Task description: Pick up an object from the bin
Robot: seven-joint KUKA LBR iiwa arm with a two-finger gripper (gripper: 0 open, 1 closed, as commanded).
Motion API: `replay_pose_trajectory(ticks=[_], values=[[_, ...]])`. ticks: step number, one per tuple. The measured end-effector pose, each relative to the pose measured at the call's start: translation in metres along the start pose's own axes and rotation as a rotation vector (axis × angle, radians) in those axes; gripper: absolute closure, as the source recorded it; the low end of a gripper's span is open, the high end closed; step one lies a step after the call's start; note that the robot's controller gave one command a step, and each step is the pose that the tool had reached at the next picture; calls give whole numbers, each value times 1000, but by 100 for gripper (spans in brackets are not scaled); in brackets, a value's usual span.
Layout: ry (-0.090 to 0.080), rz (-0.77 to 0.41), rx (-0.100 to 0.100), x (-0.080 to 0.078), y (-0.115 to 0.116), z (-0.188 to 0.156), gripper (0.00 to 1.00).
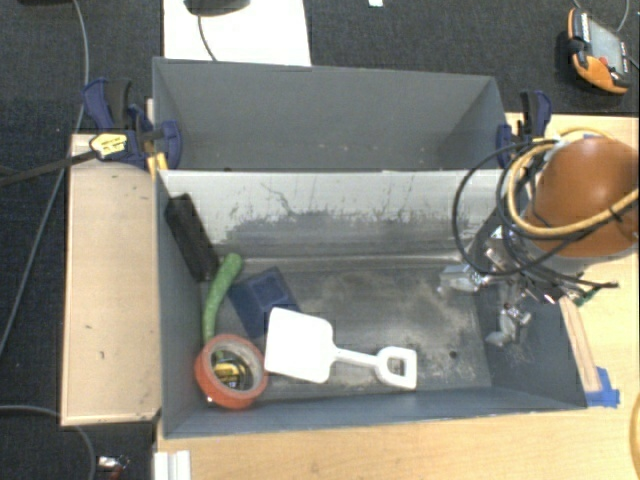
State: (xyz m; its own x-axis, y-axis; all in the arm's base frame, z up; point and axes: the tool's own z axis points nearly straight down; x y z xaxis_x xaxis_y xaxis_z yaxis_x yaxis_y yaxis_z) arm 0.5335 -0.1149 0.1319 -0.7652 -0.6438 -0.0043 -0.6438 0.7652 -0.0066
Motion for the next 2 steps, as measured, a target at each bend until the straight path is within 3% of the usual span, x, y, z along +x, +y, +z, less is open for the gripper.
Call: replay_pose_trajectory(ticks=[1,2], values=[[-3,116,-2,-45,115,45,0],[-20,-393,-7,-13,-40,59,100]])
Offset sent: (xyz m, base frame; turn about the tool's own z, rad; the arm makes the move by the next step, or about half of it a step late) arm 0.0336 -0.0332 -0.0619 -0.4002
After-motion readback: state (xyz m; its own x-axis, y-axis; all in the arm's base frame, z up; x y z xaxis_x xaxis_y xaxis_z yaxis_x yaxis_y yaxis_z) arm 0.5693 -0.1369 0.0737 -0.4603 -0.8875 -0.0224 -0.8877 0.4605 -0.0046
